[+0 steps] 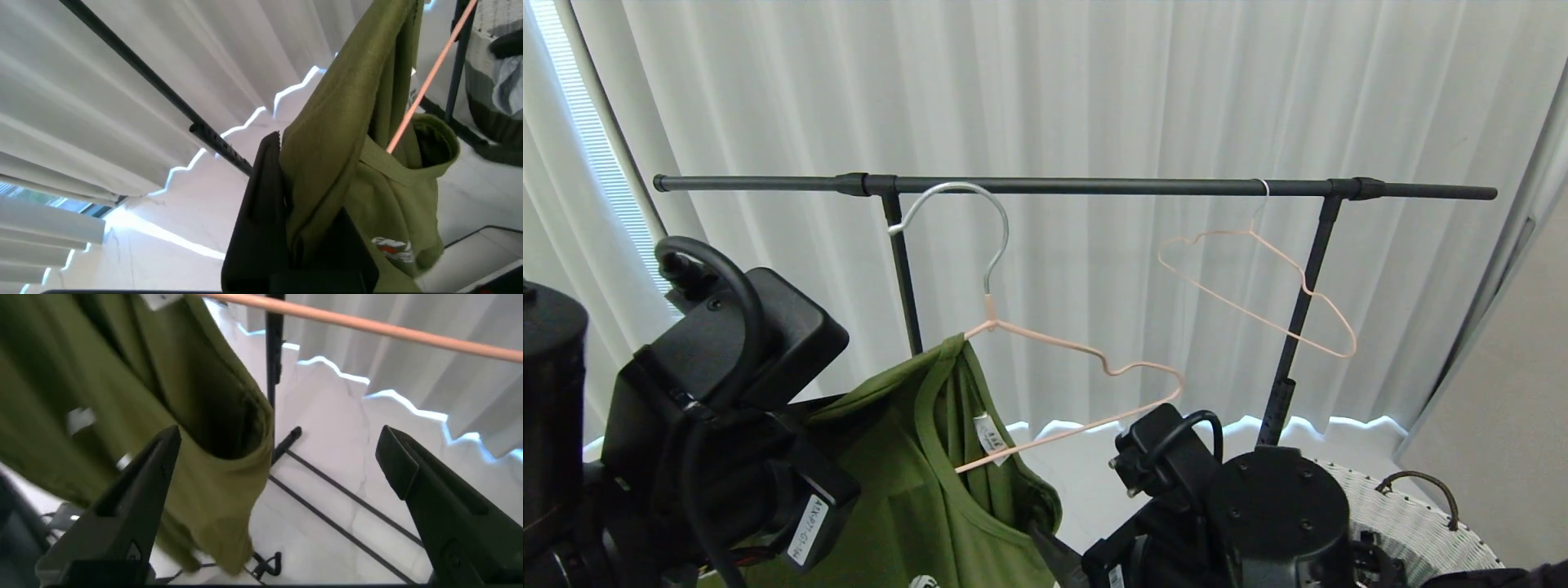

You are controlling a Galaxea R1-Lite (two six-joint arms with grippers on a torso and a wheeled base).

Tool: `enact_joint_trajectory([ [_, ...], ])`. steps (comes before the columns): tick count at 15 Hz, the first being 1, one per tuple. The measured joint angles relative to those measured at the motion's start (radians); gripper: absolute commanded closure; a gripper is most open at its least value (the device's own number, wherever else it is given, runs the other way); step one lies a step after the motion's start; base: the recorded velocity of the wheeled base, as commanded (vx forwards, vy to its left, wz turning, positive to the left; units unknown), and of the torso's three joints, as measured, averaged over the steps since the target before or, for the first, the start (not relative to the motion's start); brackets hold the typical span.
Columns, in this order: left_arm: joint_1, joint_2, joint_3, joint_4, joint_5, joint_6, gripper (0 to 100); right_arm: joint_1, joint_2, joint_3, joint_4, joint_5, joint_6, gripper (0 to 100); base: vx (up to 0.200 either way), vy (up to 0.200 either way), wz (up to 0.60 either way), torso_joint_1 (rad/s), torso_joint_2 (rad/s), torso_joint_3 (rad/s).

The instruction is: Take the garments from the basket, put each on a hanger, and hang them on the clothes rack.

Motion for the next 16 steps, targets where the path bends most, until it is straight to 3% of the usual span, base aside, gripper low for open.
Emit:
enact_joint_trajectory([
  [7,-0.001,-0.011,-0.002,-0.001,-0.004,-0.003,100,-0.041,0.084,-0.032,0.007,-0.032,-0.001,0,0.000,0.000,0.00,0.000,0.00,0.000],
  [12,0.000,-0.012,0.008,-0.003,-0.002,-0.014,100,-0.069,0.092,0.039,0.076,-0.087,-0.025,0,0.000,0.000,0.00,0.000,0.00,0.000],
  [16,0.003,-0.013,0.040,-0.003,0.000,-0.014,100,-0.158,0.036,0.140,0.075,-0.091,-0.089,0,0.000,0.000,0.00,0.000,0.00,0.000],
])
